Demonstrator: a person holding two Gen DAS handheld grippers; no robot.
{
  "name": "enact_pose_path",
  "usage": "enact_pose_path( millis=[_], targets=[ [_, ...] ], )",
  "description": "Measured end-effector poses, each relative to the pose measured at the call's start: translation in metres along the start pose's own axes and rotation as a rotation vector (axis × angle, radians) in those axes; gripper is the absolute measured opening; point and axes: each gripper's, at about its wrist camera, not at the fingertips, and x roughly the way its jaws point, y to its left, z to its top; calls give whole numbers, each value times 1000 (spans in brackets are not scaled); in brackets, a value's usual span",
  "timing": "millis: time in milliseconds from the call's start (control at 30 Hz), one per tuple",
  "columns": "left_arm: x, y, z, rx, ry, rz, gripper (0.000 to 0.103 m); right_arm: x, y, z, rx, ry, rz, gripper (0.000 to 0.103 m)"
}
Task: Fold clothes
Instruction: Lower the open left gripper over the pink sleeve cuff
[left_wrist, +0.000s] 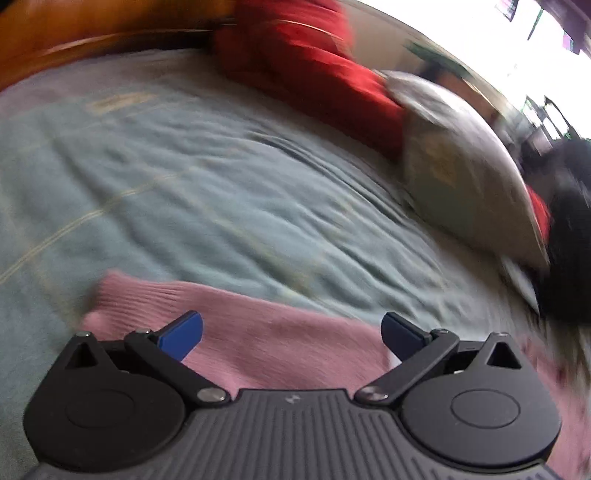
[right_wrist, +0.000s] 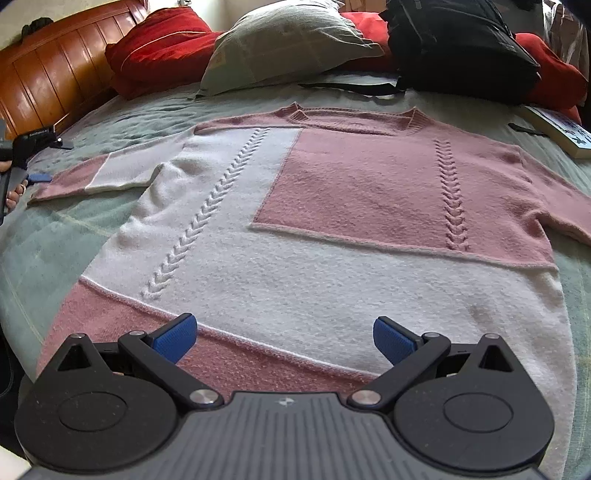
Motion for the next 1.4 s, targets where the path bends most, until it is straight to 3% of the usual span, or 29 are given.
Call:
enact_pose_path(
  millis=[133,233,467,600,800,967,1067,1167,1400],
  targets=[
    [12,-27,-10,130,41,-8,102,1,3,0,-4,7,-8,103],
    [20,-27,-13,147,52,22,102,1,4,-1,-6,12,-12,103],
    [13,15,-7,-13,24,75,102,2,2,0,-1,11,-22,103],
    [1,26,-3,-53,13,136,102,1,0,-1,5,10,-22,103],
    [-12,-6,-8,44,24,51,102,-4,5,-3,-5,-1,-6,103],
    [0,-30,-11,105,24,-9,102,-6,5,-4,-2,-5,-10,103],
    [12,-23,-13,71,42,3,102,-7,2,-4,5,-8,-17,103],
    [13,-6,-18,30,45,64,102,-9,0,-4,13,-10,-24,103],
    [-33,18,-27,11,-15,60,102,-12,3,-3,11,-27,-2,103]
  ],
)
